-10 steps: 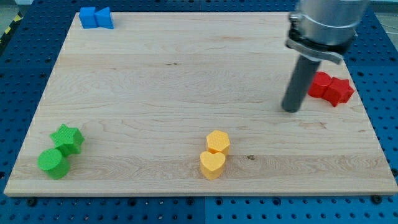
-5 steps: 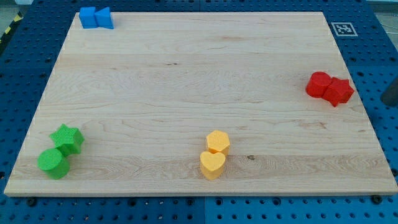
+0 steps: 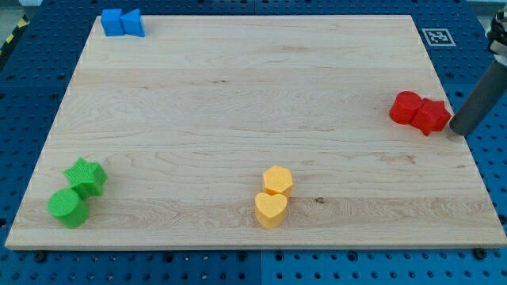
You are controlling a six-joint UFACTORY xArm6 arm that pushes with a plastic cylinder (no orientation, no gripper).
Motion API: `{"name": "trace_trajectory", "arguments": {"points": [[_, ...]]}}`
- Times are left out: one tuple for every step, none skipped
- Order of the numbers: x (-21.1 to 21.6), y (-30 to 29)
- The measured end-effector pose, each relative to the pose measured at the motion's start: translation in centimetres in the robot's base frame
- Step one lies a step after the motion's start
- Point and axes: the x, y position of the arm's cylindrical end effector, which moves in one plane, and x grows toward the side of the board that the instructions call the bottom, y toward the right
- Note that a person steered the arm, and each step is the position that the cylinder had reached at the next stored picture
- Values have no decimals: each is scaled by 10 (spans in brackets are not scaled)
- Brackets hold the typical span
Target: Move the red blocks towards the center of the board
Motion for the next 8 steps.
{"name": "trace_trajectory", "arguments": {"points": [[-21, 6], [-26, -11], [-11, -19], [5, -26], [9, -42], [8, -64], [-23, -68], [-53, -68]]}}
